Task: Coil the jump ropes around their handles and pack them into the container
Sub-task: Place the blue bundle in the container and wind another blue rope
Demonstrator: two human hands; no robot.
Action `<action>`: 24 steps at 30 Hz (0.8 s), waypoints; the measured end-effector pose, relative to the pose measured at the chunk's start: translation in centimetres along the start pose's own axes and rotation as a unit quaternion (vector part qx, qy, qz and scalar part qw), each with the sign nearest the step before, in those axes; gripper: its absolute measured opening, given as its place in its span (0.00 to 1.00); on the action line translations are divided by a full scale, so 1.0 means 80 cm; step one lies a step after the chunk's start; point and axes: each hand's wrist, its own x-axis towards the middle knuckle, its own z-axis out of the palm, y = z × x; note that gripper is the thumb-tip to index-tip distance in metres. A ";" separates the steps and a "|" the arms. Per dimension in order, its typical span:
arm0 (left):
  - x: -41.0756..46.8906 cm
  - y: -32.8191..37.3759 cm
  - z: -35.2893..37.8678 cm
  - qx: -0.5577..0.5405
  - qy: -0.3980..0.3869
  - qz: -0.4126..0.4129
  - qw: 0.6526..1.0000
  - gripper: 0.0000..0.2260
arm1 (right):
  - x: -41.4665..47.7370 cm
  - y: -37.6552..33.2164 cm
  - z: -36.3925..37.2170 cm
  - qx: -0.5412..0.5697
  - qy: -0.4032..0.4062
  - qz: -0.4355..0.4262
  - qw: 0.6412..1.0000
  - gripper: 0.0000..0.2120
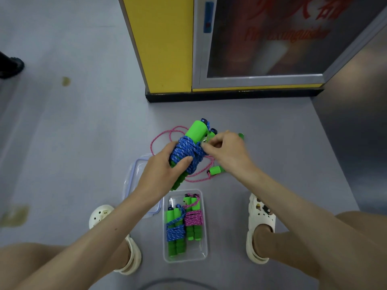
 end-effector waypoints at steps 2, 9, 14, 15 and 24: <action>0.001 0.001 -0.001 0.052 0.018 0.022 0.998 0.21 | -0.002 0.000 -0.001 0.028 -0.006 0.005 1.000 0.07; 0.000 0.002 0.004 0.092 0.022 0.024 0.995 0.21 | 0.001 -0.008 -0.005 0.053 -0.023 -0.010 0.998 0.03; -0.001 -0.001 0.007 0.142 0.024 0.039 0.989 0.21 | -0.001 -0.010 -0.009 0.126 -0.084 0.081 0.985 0.05; -0.002 0.000 0.008 0.149 0.023 0.043 0.988 0.21 | -0.001 -0.008 -0.008 0.123 -0.082 0.089 0.985 0.06; -0.005 -0.002 0.011 0.171 0.021 0.058 0.983 0.22 | 0.000 -0.005 -0.010 0.124 -0.101 0.152 0.975 0.04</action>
